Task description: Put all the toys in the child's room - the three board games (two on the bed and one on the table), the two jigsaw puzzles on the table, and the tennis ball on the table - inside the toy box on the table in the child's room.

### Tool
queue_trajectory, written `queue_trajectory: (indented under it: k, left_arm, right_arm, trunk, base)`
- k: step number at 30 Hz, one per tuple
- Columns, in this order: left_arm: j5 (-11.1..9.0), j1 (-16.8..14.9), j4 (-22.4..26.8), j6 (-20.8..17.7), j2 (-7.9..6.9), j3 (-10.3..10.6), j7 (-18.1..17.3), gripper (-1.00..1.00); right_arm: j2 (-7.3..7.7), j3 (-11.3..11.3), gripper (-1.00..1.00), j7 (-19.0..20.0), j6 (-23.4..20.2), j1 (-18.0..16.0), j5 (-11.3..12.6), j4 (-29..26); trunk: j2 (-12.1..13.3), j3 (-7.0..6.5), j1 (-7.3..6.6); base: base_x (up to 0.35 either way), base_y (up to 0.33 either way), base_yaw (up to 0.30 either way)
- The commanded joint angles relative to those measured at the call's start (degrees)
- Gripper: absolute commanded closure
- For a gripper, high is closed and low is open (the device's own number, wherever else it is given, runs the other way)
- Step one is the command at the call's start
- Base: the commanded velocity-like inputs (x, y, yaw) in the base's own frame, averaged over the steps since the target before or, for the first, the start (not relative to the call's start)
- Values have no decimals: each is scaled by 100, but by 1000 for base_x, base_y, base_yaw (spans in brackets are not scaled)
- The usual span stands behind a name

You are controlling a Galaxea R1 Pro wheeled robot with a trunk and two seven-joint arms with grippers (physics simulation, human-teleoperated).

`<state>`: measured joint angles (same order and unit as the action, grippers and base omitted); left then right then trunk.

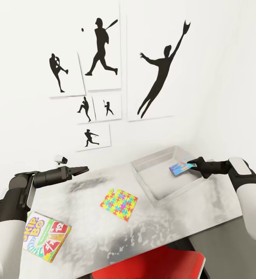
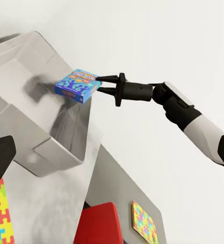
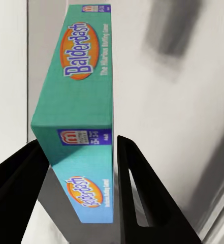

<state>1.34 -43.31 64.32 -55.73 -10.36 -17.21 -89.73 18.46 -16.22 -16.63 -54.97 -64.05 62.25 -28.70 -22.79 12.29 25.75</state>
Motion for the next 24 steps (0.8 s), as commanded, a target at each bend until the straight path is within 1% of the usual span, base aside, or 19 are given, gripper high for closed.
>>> queue_trajectory:
  k: [1, 17, 24]
  left_arm:
    - [15, -4, 2, -60, -1, -2, -27, -100]
    - [15, -3, 1, -60, -1, -2, -27, -100]
    - [15, -4, -1, -60, -1, -2, -27, -100]
  right_arm:
    - [-5, -18, 100, -60, -17, -17, 45, -4]
    - [1, -13, 100, -60, -14, -88, 42, -5]
    - [4, -13, 100, -74, 83, -90, 42, -6]
  trunk:
    - [-12, 21, 3]
    - [-12, 172, 3]
    - [-12, 238, 3]
  base:
    - [0, 0, 0]
    - [0, 0, 0]
    - [0, 0, 0]
